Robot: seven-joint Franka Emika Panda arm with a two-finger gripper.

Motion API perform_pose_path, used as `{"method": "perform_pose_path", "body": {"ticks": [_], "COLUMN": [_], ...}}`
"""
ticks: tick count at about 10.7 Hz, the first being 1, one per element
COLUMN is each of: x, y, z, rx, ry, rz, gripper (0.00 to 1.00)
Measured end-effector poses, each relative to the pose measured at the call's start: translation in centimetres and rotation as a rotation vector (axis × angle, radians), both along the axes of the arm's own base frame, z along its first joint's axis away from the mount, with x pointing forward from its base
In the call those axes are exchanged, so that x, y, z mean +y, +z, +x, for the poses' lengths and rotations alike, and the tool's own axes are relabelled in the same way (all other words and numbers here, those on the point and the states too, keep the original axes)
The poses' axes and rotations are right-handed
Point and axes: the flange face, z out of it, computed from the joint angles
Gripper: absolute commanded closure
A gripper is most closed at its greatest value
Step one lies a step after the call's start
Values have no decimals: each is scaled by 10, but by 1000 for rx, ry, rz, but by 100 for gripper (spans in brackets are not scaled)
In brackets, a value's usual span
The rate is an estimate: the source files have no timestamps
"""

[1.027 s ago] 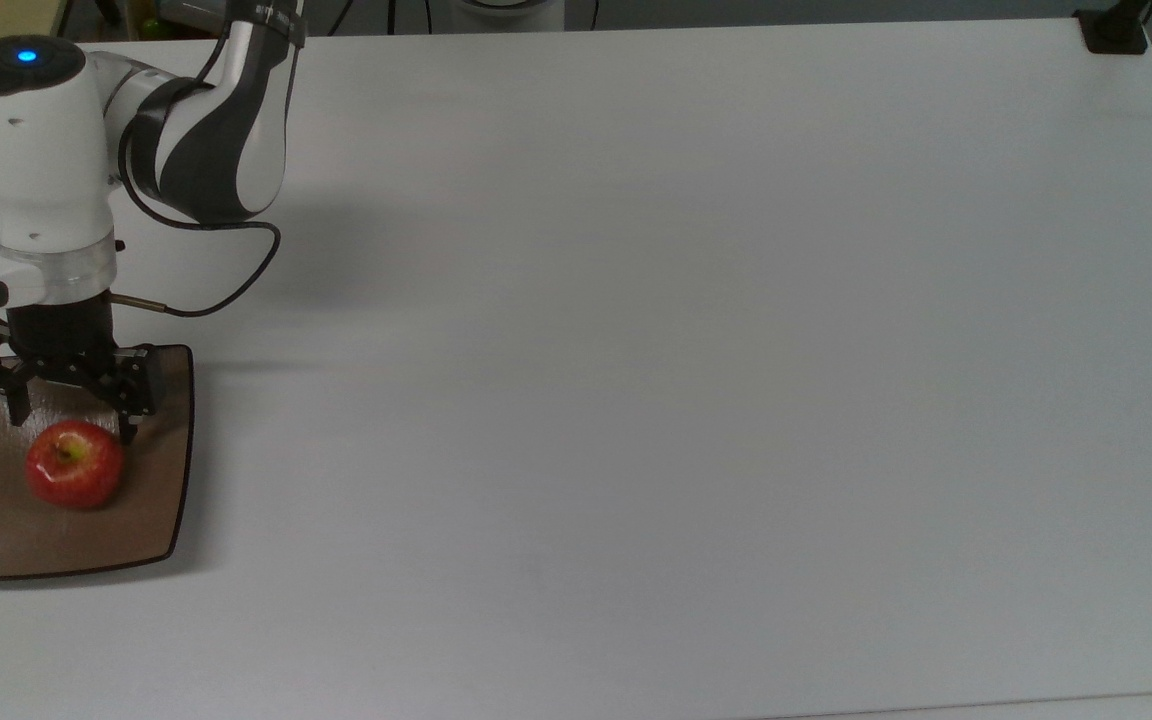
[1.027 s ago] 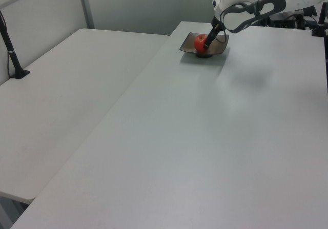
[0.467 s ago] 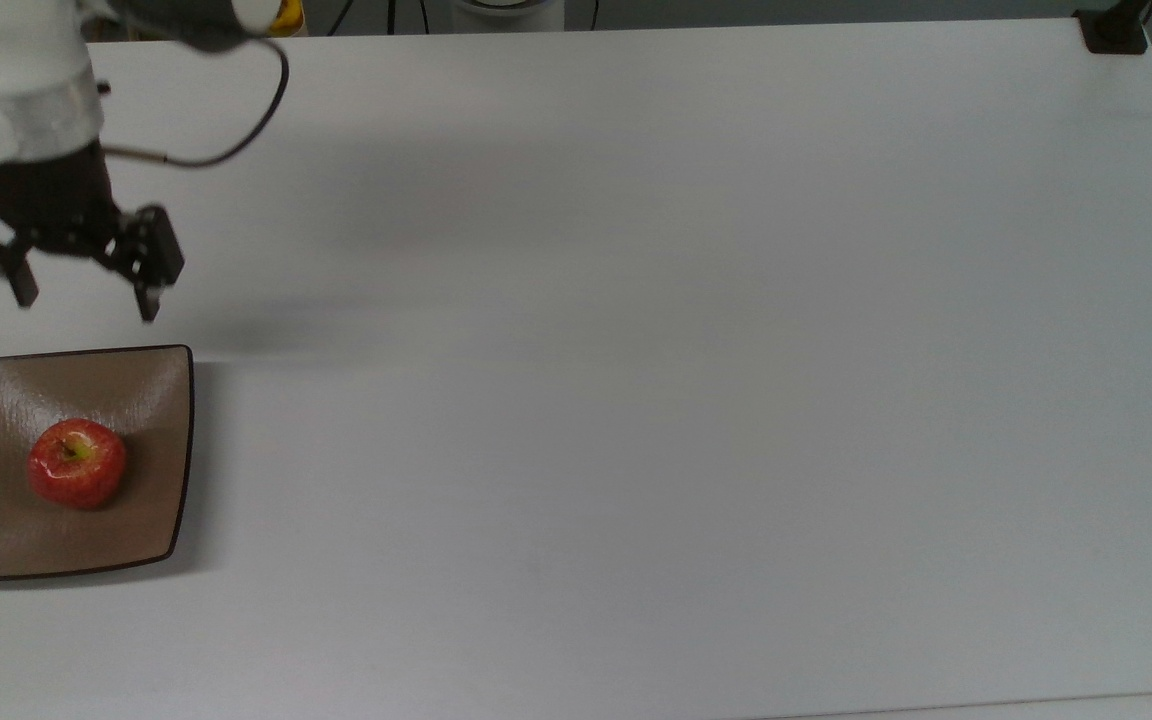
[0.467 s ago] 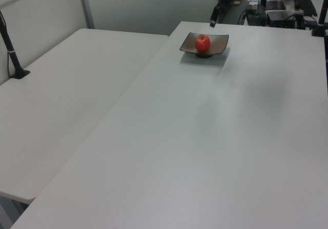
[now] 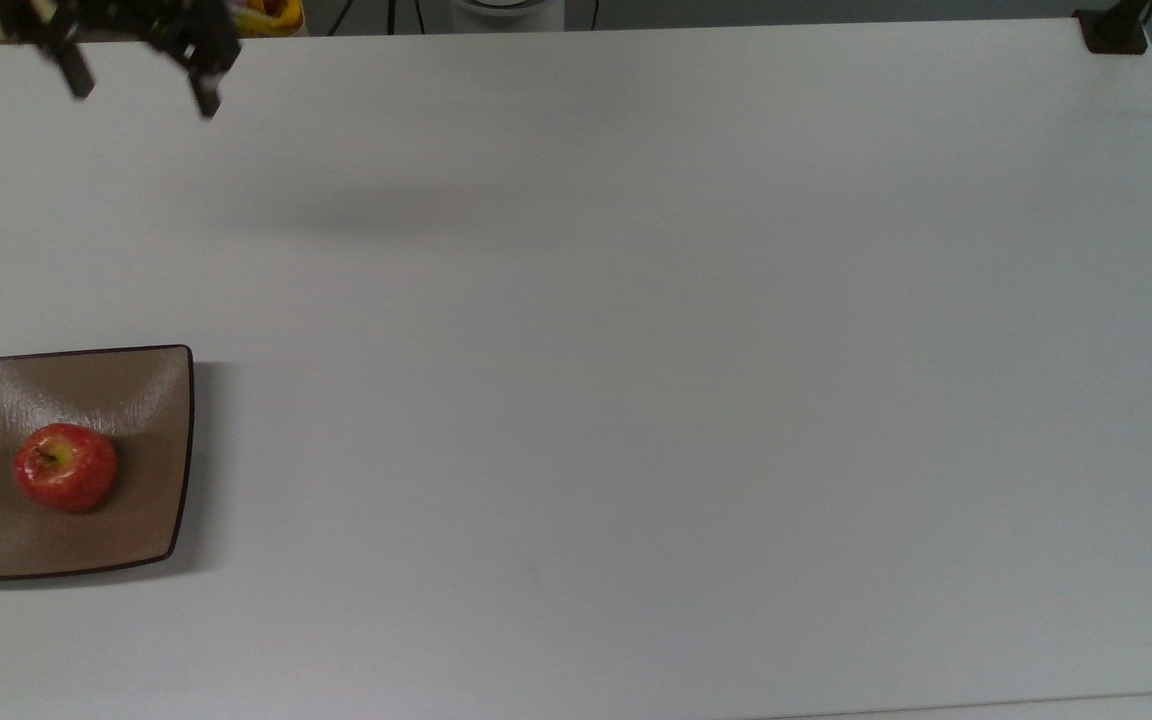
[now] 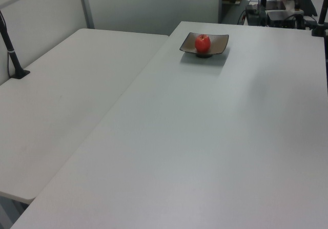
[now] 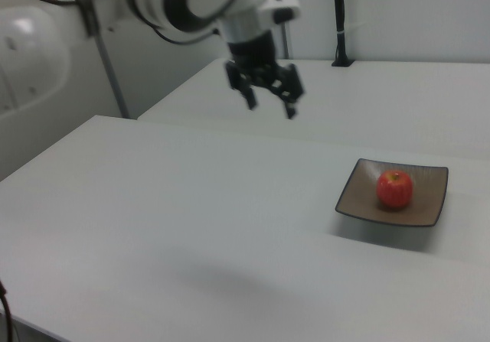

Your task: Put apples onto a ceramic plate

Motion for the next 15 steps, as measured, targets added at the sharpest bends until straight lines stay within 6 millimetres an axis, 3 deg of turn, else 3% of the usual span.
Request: {"method": "perform_pose_path", "body": {"ticks": [3,6,8,10,12,15], "x": [53,103,145,182,194,196], "y": [52,74,71,55,43,17], "z": [-56,-95,-109,-113,-110,-85], "rx": [84,132,153,194,202,143], "ry": [-35,-1,41,103,124,171], "rz": [137,168,166,159,156,132], "gripper": [0,0,0,0,0,0]}}
